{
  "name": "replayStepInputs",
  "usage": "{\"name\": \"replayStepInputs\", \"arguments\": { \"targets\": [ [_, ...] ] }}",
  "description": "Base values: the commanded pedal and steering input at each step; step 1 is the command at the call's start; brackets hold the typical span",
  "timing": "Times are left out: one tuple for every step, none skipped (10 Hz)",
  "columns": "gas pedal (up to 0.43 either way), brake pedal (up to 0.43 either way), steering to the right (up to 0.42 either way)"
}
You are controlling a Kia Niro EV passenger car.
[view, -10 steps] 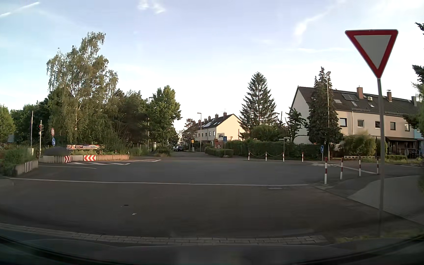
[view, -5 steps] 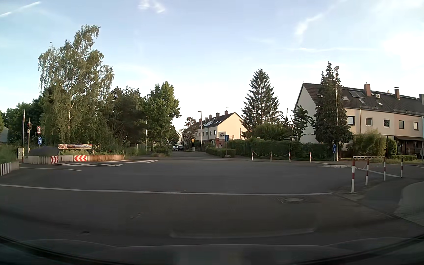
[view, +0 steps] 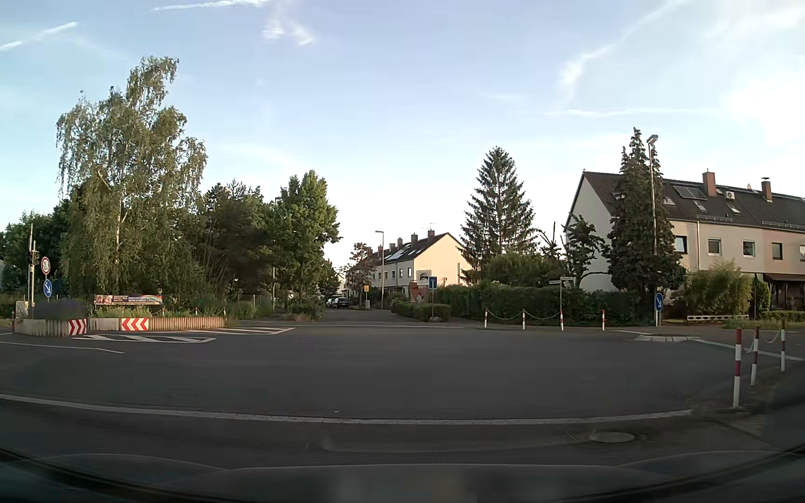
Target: Follow the waypoints while adhering to traffic rules and regulations
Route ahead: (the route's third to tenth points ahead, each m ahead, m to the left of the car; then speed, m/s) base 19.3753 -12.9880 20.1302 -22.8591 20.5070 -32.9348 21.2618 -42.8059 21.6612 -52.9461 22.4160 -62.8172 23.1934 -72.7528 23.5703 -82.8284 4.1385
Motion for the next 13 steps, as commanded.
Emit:
{"name": "replayStepInputs", "arguments": {
  "targets": [
    [0.000, 0.000, 0.024],
    [0.000, 0.000, 0.041],
    [0.000, 0.000, 0.070],
    [0.000, 0.000, 0.091],
    [0.000, 0.000, 0.112],
    [0.000, 0.000, 0.137],
    [0.000, 0.000, 0.162],
    [0.000, 0.000, 0.180],
    [0.000, 0.000, 0.193],
    [0.000, 0.000, 0.204],
    [0.000, 0.000, 0.217],
    [0.000, 0.000, 0.231],
    [0.000, 0.000, 0.250]
  ]
}}
